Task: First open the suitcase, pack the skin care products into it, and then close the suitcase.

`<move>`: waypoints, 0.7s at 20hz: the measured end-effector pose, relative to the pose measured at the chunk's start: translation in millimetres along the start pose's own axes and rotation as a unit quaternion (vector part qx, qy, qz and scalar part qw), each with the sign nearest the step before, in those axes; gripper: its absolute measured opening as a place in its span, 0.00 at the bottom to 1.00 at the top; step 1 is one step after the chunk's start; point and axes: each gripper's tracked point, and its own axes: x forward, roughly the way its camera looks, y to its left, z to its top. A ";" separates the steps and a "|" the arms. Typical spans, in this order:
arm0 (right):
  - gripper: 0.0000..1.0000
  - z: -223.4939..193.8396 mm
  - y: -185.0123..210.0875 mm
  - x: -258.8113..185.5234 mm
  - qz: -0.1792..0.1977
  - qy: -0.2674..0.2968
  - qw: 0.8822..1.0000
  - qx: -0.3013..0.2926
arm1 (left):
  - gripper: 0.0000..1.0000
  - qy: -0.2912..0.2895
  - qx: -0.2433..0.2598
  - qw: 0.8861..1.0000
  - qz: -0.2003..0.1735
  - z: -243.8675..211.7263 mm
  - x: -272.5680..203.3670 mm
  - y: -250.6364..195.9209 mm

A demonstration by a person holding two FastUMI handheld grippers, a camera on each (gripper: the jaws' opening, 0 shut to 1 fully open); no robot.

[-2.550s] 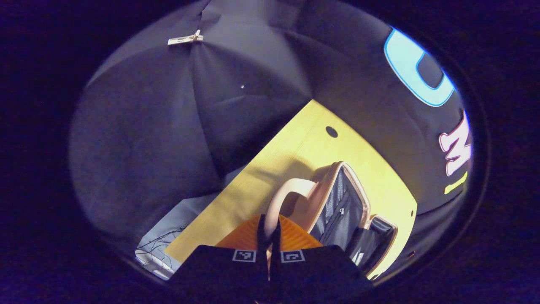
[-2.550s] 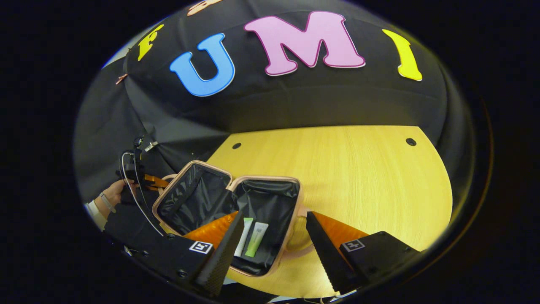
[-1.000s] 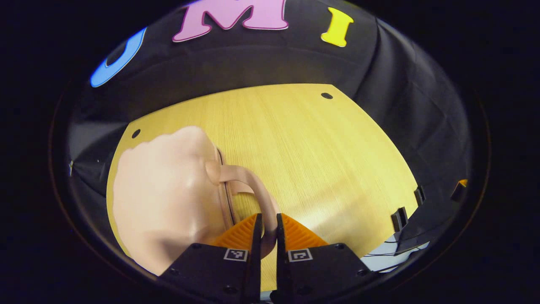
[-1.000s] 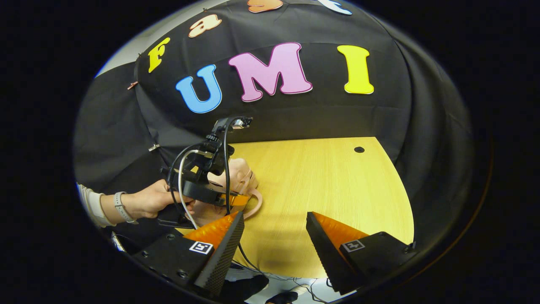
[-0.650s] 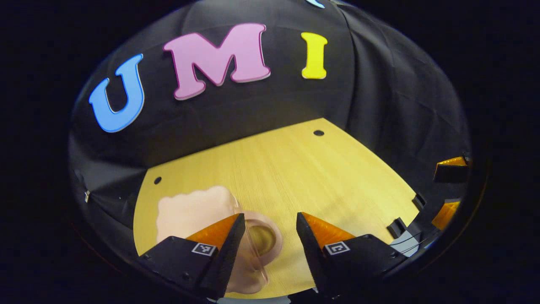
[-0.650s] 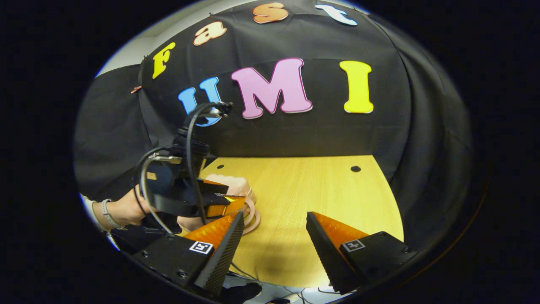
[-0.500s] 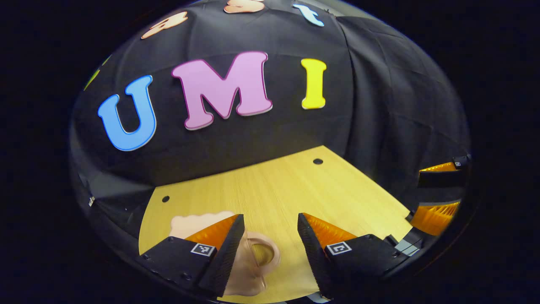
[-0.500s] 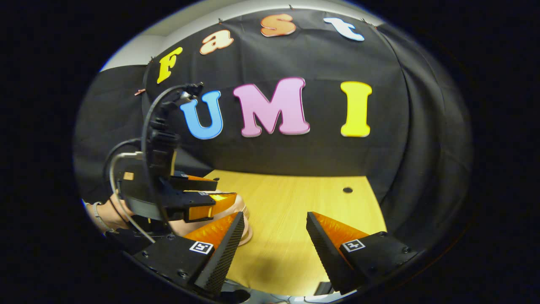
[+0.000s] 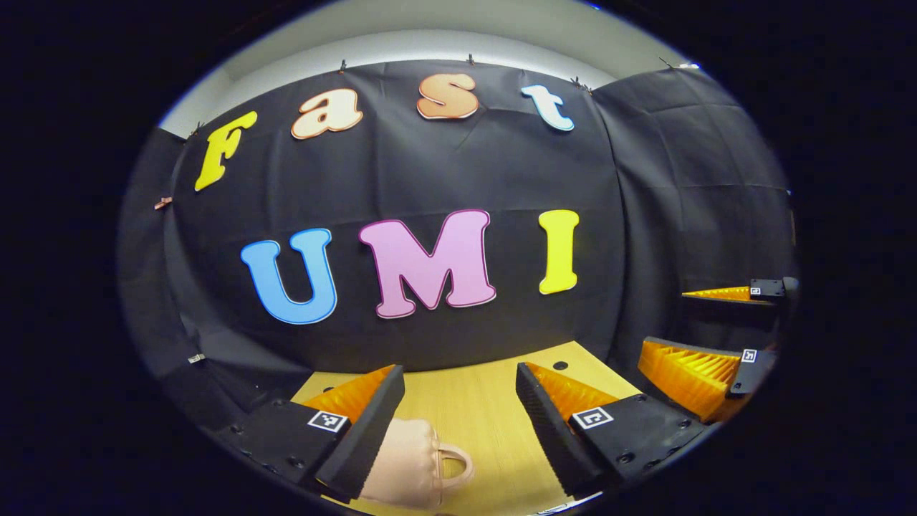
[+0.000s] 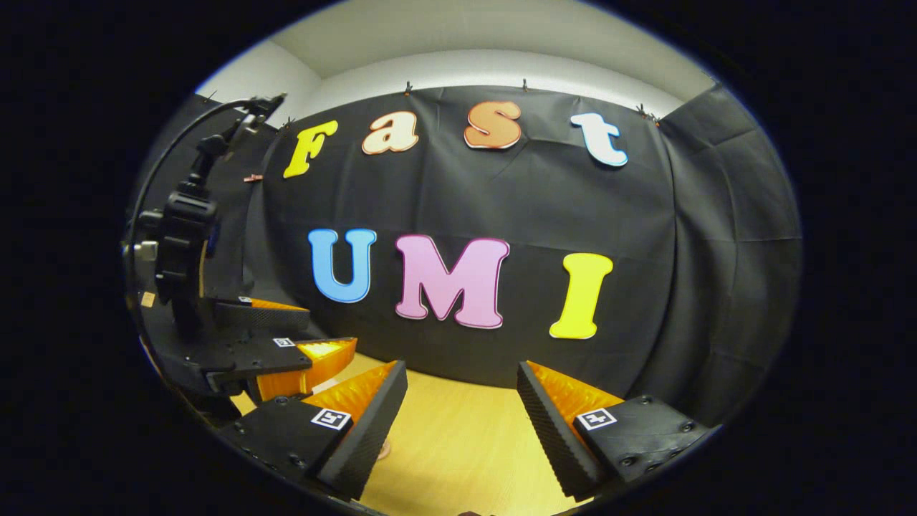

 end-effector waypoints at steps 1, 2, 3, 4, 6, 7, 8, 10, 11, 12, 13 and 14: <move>0.98 3.9 -4.9 -1.5 -0.013 -0.006 1.000 -0.005 | 0.98 -0.010 -0.002 1.000 0.001 5.4 -5.3 -0.2; 0.93 8.5 -7.9 -3.8 -0.026 -0.015 1.000 -0.009 | 0.97 -0.021 -0.007 1.000 0.002 14.3 -11.2 0.7; 1.00 16.5 -11.1 -5.4 -0.040 -0.029 0.999 -0.012 | 0.97 -0.033 -0.014 0.999 -0.002 22.3 -13.2 -0.3; 1.00 23.7 -14.9 -4.4 -0.054 -0.037 0.998 -0.012 | 0.97 -0.040 -0.020 0.999 -0.008 29.5 -15.3 -2.4; 0.97 27.9 -12.8 -10.5 -0.070 -0.045 0.997 -0.003 | 0.99 -0.050 -0.024 0.998 -0.020 27.3 -15.2 1.0; 0.98 30.5 -11.7 -10.3 -0.073 -0.047 0.996 0.002 | 0.97 -0.055 -0.024 0.998 -0.021 27.5 -13.2 0.7; 0.98 27.8 -10.2 -8.7 -0.078 -0.042 0.996 0.008 | 0.97 -0.052 -0.025 0.998 -0.022 27.8 -14.3 1.6; 0.94 28.0 -8.0 -6.2 -0.088 -0.038 0.995 0.016 | 0.97 -0.054 -0.031 0.998 -0.031 31.6 -15.3 0.4; 0.95 28.9 -7.0 -4.4 -0.093 -0.036 0.995 0.018 | 0.97 -0.056 -0.032 0.997 -0.032 32.6 -14.7 3.6; 0.96 29.7 -5.3 -3.4 -0.096 -0.036 0.995 0.019 | 0.97 -0.059 -0.031 0.997 -0.033 33.9 -14.3 5.9; 0.98 32.3 -2.3 -2.6 -0.097 -0.039 0.994 0.021 | 0.97 -0.061 -0.031 0.997 -0.032 33.0 -14.3 10.9; 0.98 33.5 1.0 -1.2 -0.099 -0.040 0.994 0.022 | 0.97 -0.062 -0.030 0.997 -0.032 34.6 -13.7 14.9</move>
